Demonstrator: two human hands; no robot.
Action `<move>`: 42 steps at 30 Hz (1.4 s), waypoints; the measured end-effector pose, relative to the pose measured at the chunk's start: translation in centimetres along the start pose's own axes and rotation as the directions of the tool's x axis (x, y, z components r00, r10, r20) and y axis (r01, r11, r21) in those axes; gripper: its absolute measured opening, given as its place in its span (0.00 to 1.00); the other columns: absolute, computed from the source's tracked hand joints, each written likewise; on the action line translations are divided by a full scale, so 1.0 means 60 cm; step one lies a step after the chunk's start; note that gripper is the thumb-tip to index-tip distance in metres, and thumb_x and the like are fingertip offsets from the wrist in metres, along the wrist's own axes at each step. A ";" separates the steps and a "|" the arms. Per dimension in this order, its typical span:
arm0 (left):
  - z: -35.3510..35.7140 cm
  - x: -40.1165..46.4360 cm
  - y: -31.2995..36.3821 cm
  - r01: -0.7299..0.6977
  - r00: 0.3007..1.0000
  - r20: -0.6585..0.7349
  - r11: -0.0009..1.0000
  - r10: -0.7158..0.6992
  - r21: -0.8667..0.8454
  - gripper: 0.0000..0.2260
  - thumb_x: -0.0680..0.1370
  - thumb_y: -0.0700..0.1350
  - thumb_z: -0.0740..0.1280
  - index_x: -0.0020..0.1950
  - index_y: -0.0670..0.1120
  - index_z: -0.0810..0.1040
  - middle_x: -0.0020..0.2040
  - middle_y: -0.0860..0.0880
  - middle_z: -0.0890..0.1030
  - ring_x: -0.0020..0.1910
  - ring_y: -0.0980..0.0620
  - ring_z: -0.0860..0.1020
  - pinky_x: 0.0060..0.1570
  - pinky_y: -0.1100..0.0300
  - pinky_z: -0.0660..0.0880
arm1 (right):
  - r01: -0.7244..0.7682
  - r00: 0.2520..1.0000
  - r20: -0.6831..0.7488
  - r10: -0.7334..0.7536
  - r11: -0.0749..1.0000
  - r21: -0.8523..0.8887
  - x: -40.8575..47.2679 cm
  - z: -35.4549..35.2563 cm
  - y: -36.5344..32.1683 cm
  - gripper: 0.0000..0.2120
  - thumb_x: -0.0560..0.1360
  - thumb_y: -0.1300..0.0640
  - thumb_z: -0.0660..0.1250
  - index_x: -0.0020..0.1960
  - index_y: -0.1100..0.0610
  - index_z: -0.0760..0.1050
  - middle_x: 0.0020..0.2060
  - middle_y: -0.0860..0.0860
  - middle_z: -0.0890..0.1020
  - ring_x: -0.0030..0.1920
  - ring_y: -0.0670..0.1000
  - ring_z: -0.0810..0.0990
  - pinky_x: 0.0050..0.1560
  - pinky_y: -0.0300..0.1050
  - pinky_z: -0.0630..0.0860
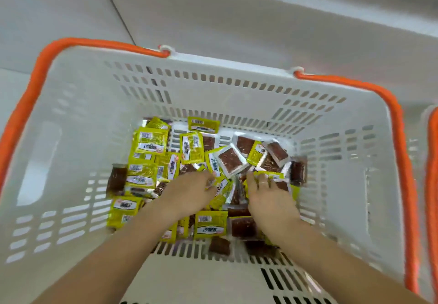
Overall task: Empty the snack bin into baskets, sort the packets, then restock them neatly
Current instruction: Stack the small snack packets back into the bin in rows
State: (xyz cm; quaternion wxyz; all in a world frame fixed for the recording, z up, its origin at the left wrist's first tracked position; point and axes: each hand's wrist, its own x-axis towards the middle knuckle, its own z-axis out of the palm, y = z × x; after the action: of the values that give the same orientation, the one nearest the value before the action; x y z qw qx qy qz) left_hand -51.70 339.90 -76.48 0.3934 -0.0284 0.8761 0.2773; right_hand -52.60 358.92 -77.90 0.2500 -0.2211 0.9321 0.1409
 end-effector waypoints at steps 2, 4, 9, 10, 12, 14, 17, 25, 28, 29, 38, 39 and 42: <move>-0.020 -0.006 -0.001 0.011 0.998 -0.053 0.987 -0.019 -0.158 0.17 0.81 0.55 0.58 0.68 0.52 0.71 0.60 0.53 0.77 0.46 0.50 0.81 0.49 0.57 0.76 | 0.037 0.999 -0.040 -0.031 0.985 0.170 0.005 -0.039 0.012 0.35 0.57 0.55 0.78 0.64 0.60 0.76 0.36 0.58 0.82 0.30 0.59 0.81 0.23 0.42 0.69; -0.036 -0.010 0.007 0.010 0.995 -0.092 0.942 -0.043 -0.334 0.16 0.80 0.54 0.60 0.67 0.52 0.73 0.54 0.58 0.77 0.51 0.50 0.80 0.50 0.58 0.75 | -0.012 0.999 -0.032 0.035 0.847 0.532 0.014 -0.061 0.024 0.26 0.74 0.56 0.65 0.70 0.53 0.66 0.44 0.56 0.82 0.42 0.59 0.81 0.35 0.47 0.71; -0.040 -0.017 0.026 0.009 1.000 0.028 0.779 0.011 -0.627 0.28 0.74 0.60 0.69 0.71 0.55 0.66 0.62 0.59 0.74 0.58 0.62 0.74 0.58 0.62 0.70 | -0.127 0.991 0.127 -0.035 0.015 0.992 0.001 -0.091 0.017 0.16 0.78 0.63 0.62 0.62 0.46 0.73 0.47 0.46 0.80 0.45 0.49 0.78 0.38 0.35 0.75; -0.036 -0.016 0.026 0.013 1.000 0.029 0.758 0.008 -0.652 0.32 0.71 0.60 0.71 0.72 0.55 0.65 0.63 0.57 0.75 0.59 0.61 0.75 0.59 0.61 0.73 | -0.156 0.987 0.151 -0.049 -0.108 0.982 -0.003 -0.092 0.014 0.16 0.78 0.62 0.63 0.61 0.46 0.74 0.47 0.44 0.81 0.45 0.45 0.79 0.37 0.35 0.75; -0.031 -0.015 0.026 0.027 0.999 0.004 0.683 -0.036 -0.730 0.31 0.71 0.54 0.74 0.71 0.52 0.67 0.60 0.49 0.78 0.56 0.56 0.79 0.53 0.63 0.78 | -0.180 0.984 0.174 -0.048 -0.288 0.941 -0.011 -0.095 0.012 0.14 0.77 0.61 0.65 0.59 0.46 0.76 0.47 0.43 0.82 0.45 0.40 0.81 0.36 0.37 0.78; -0.036 -0.012 0.030 -0.001 0.998 -0.044 0.625 -0.054 -0.781 0.19 0.72 0.46 0.74 0.61 0.49 0.74 0.54 0.47 0.81 0.51 0.53 0.81 0.44 0.67 0.79 | -0.185 0.982 0.183 -0.040 -0.373 0.909 -0.014 -0.090 0.017 0.13 0.77 0.61 0.66 0.57 0.46 0.77 0.46 0.41 0.83 0.46 0.38 0.81 0.35 0.39 0.78; -0.047 -0.009 0.028 -0.043 0.990 -0.120 0.633 -0.080 -0.773 0.12 0.71 0.44 0.75 0.53 0.48 0.79 0.50 0.50 0.83 0.51 0.53 0.81 0.52 0.58 0.77 | -0.212 0.975 0.221 -0.036 -0.458 0.863 -0.014 -0.089 0.019 0.12 0.77 0.62 0.65 0.57 0.50 0.79 0.47 0.45 0.82 0.45 0.40 0.81 0.35 0.41 0.78; -0.061 -0.007 -0.005 0.023 0.999 -0.002 0.467 -0.053 -0.884 0.23 0.64 0.46 0.80 0.56 0.44 0.80 0.49 0.45 0.84 0.50 0.47 0.82 0.55 0.52 0.77 | -0.209 0.969 0.249 0.003 -0.530 0.822 -0.011 -0.090 0.023 0.05 0.75 0.59 0.68 0.49 0.53 0.81 0.43 0.43 0.82 0.45 0.41 0.79 0.30 0.41 0.73; -0.063 -0.010 0.001 0.033 0.999 0.030 0.421 -0.013 -0.906 0.23 0.66 0.44 0.74 0.60 0.44 0.79 0.51 0.44 0.84 0.50 0.50 0.82 0.53 0.56 0.76 | -0.184 0.978 0.210 -0.001 -0.480 0.857 -0.016 -0.089 0.016 0.06 0.75 0.58 0.68 0.50 0.51 0.81 0.45 0.48 0.80 0.45 0.45 0.77 0.29 0.39 0.71; -0.063 -0.009 0.000 0.035 0.999 0.019 0.366 -0.048 -0.930 0.23 0.65 0.44 0.73 0.60 0.43 0.79 0.52 0.44 0.83 0.49 0.50 0.82 0.52 0.56 0.77 | -0.174 0.977 0.210 0.024 -0.476 0.862 -0.017 -0.088 0.015 0.07 0.76 0.58 0.68 0.50 0.50 0.81 0.46 0.49 0.80 0.45 0.46 0.76 0.28 0.39 0.70; -0.053 -0.003 0.015 0.105 0.974 0.066 0.174 -0.216 -0.979 0.17 0.68 0.35 0.72 0.55 0.46 0.77 0.45 0.49 0.84 0.45 0.52 0.81 0.52 0.56 0.76 | -0.169 0.967 0.246 0.073 -0.537 0.827 -0.016 -0.079 0.013 0.19 0.77 0.59 0.66 0.64 0.42 0.68 0.47 0.30 0.74 0.48 0.39 0.77 0.32 0.38 0.72; -0.048 -0.004 0.022 0.112 0.973 0.048 0.276 -0.227 -0.954 0.16 0.70 0.37 0.73 0.56 0.46 0.78 0.47 0.49 0.84 0.47 0.52 0.81 0.49 0.57 0.75 | -0.179 0.967 0.249 0.056 -0.546 0.818 -0.017 -0.080 0.013 0.16 0.77 0.59 0.66 0.58 0.41 0.70 0.49 0.32 0.75 0.48 0.39 0.77 0.32 0.38 0.73; -0.042 -0.002 0.025 0.127 0.968 0.051 0.304 -0.246 -0.944 0.23 0.69 0.45 0.74 0.62 0.44 0.76 0.57 0.48 0.80 0.55 0.51 0.79 0.49 0.58 0.75 | -0.196 0.965 0.258 0.042 -0.538 0.820 -0.020 -0.082 0.012 0.13 0.77 0.59 0.66 0.54 0.41 0.73 0.51 0.38 0.78 0.48 0.40 0.77 0.31 0.38 0.74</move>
State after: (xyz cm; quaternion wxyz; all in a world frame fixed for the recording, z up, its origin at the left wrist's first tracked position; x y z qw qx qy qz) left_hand -53.73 339.84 -74.37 0.2877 -0.3662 0.5624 0.6833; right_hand -54.00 358.14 -73.05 0.3353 0.2332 0.5849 -0.7008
